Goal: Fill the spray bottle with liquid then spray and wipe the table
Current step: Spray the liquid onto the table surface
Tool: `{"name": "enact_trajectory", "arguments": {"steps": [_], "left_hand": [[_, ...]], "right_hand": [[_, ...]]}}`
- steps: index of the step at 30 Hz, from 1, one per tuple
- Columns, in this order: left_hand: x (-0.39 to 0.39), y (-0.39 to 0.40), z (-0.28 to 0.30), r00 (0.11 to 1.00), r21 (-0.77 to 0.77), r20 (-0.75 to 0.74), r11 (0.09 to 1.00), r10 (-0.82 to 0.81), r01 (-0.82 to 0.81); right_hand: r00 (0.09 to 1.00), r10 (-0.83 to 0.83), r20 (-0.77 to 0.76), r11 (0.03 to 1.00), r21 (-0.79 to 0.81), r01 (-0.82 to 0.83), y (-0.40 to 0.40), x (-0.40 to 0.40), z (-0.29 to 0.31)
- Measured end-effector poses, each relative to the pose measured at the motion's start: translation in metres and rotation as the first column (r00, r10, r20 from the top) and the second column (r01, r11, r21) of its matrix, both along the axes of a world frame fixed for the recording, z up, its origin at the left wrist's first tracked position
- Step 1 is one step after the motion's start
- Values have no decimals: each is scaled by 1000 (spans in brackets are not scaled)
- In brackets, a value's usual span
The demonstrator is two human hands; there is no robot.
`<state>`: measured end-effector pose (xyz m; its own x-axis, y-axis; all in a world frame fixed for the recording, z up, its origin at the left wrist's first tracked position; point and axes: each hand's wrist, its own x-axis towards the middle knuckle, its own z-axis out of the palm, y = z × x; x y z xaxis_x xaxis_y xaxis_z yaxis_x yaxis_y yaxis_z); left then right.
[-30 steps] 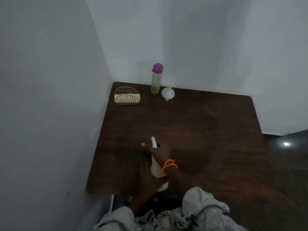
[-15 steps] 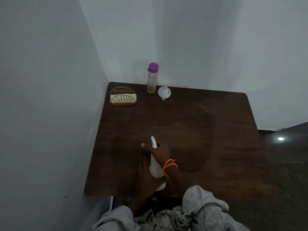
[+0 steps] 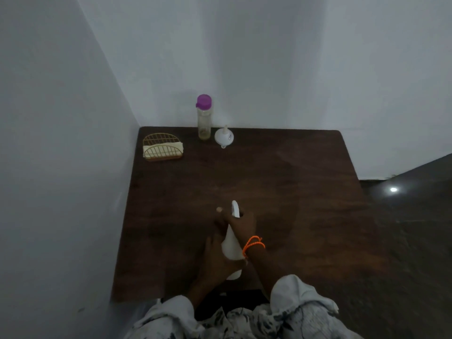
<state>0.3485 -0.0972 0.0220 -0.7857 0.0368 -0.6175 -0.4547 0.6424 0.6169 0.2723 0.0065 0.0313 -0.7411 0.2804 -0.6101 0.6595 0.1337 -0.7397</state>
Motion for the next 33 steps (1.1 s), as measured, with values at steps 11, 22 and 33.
{"name": "enact_trajectory", "arguments": {"steps": [11,22,33], "left_hand": [[-14,30,-11,981,19,-16,980,-195,196],[-35,42,-5,976,12,-79,979,-203,205],[-38,30,-8,994,84,-91,994,-68,75]], "right_hand": [[991,-136,-5,982,132,136,46,3,0],[987,-66,-146,990,115,84,52,-15,10],[986,118,-115,990,91,-108,35,-29,8]]}}
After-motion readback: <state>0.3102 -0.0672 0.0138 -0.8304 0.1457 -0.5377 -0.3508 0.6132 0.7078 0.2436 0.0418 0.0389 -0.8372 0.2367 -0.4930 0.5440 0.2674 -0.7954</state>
